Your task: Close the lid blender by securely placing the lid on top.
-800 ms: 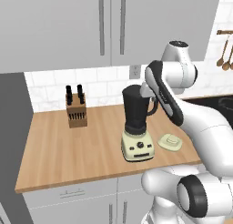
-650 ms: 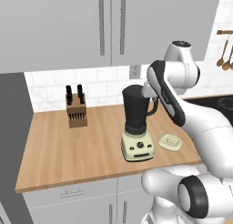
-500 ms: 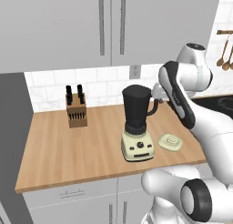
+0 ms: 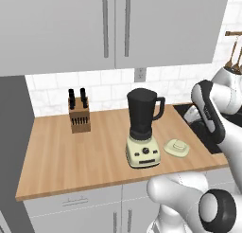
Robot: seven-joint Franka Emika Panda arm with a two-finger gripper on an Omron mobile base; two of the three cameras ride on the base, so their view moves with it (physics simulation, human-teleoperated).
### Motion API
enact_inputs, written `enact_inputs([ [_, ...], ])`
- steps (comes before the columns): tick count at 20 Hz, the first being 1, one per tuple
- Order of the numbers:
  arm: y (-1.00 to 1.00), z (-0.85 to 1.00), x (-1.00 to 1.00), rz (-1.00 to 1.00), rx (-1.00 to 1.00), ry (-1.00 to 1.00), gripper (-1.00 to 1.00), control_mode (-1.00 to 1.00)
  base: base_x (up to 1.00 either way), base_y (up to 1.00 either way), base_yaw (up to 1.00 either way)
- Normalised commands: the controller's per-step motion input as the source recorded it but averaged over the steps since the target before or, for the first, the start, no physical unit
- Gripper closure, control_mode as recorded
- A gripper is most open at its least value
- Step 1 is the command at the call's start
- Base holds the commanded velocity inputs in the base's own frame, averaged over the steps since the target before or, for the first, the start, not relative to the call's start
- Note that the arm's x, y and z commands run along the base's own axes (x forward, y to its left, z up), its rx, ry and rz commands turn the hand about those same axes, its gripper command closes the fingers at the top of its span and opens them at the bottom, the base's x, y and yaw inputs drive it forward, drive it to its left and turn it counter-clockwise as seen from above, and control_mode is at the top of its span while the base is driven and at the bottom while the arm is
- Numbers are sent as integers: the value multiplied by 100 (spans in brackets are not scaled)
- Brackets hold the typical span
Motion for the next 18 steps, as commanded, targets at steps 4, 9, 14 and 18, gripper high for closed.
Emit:
enact_inputs([
  [4, -20, -47, 41, 32, -4, 0, -100, -100, 0, 0, 0],
  [9, -9, -40, 15, 27, 0, 0, -100, -100, 0, 0, 0],
  [14, 0, -32, 4, 13, -1, 8, -100, -100, 0, 0, 0],
  [18, 0, -44, 18, 2, -7, 12, -100, -100, 0, 0, 0],
])
